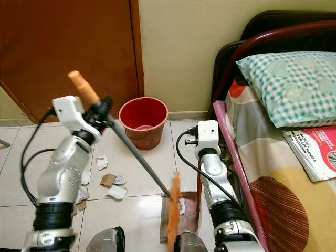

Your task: Sweep floor

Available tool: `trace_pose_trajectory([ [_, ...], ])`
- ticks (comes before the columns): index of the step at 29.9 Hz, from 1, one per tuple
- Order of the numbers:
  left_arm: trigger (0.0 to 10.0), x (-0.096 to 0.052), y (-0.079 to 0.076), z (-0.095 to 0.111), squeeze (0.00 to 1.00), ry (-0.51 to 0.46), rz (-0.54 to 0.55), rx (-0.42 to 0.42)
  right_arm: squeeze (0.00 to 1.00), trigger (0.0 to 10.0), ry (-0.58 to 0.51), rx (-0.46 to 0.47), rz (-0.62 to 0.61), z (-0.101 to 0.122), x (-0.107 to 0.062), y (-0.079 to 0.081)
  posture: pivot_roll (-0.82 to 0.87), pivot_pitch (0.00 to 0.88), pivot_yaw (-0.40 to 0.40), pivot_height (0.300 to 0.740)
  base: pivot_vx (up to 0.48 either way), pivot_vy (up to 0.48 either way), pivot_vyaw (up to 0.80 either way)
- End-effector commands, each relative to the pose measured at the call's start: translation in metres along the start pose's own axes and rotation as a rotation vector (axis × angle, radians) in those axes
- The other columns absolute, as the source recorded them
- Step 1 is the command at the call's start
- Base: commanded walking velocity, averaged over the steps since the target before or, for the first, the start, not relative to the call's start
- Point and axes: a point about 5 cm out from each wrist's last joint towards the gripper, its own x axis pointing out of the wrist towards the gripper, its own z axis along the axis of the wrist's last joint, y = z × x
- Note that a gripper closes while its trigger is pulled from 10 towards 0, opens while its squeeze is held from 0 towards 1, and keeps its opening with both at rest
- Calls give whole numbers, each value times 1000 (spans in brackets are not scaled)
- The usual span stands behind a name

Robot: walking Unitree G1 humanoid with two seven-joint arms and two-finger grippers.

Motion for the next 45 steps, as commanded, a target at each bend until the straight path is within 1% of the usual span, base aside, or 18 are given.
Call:
trace_pose_trajectory([
  [1,10000,8,4,41,0,-162,16,5,0,10000,3,9,10,0,1,0,12,113,-37,740,0,0,0],
  [2,10000,8,4,41,0,-162,16,5,0,10000,3,9,10,0,1,0,12,113,-37,740,0,0,0],
  [3,10000,10,10,53,0,-196,34,24,0,10000,4,9,13,0,2,0,14,113,-38,740,0,0,0],
  [6,10000,10,18,67,0,-229,52,68,0,10000,7,10,17,-1,2,0,17,111,-39,740,0,0,0],
  [8,10000,8,28,70,0,-229,69,118,0,10000,7,14,20,-1,1,-1,18,110,-39,740,0,0,0],
  [10,10000,8,30,69,0,-226,74,122,0,10000,6,15,20,-1,1,-1,18,110,-39,740,0,0,0],
  [13,10000,-4,42,54,0,-163,90,190,0,10000,-14,43,33,1,-2,-5,16,110,-39,740,0,0,0],
  [15,10000,-8,42,46,0,-137,84,215,0,10000,-26,54,32,2,-4,-7,16,110,-40,740,0,0,0],
  [17,10000,-14,42,35,0,-100,72,275,0,10000,-49,70,39,4,-6,-9,18,111,-41,740,0,0,0],
  [18,10000,-20,42,24,0,-67,55,337,0,10000,-72,82,35,6,-8,-12,20,111,-42,740,0,0,0],
  [20,10000,-24,42,15,0,-41,47,387,0,10000,-85,96,33,7,-11,-14,20,111,-42,740,0,0,0],
  [23,10000,-32,43,0,0,0,43,398,0,10000,-100,117,37,9,-16,-18,19,110,-46,740,0,0,0],
  [25,10000,-41,40,-16,0,39,14,457,0,10000,-99,123,40,7,-23,-23,15,107,-46,740,0,0,0],
  [26,10000,-41,40,-16,0,39,14,457,0,10000,-99,123,40,7,-23,-23,15,107,-46,740,0,0,0],
  [27,10000,-47,36,-24,0,53,-18,493,0,10000,-88,121,39,4,-29,-27,12,104,-45,740,0,0,0],
  [33,10000,-55,28,-35,0,68,-75,540,0,10000,-66,129,57,-2,-45,-33,11,100,-43,740,0,0,0],
  [40,10000,-58,28,-41,0,72,-80,537,0,10000,-79,122,58,-3,-62,-39,9,99,-44,740,0,0,0],
  [45,10000,-59,29,-42,0,74,-82,535,0,10000,-86,126,65,0,-62,-37,9,99,-44,740,0,0,768],
])
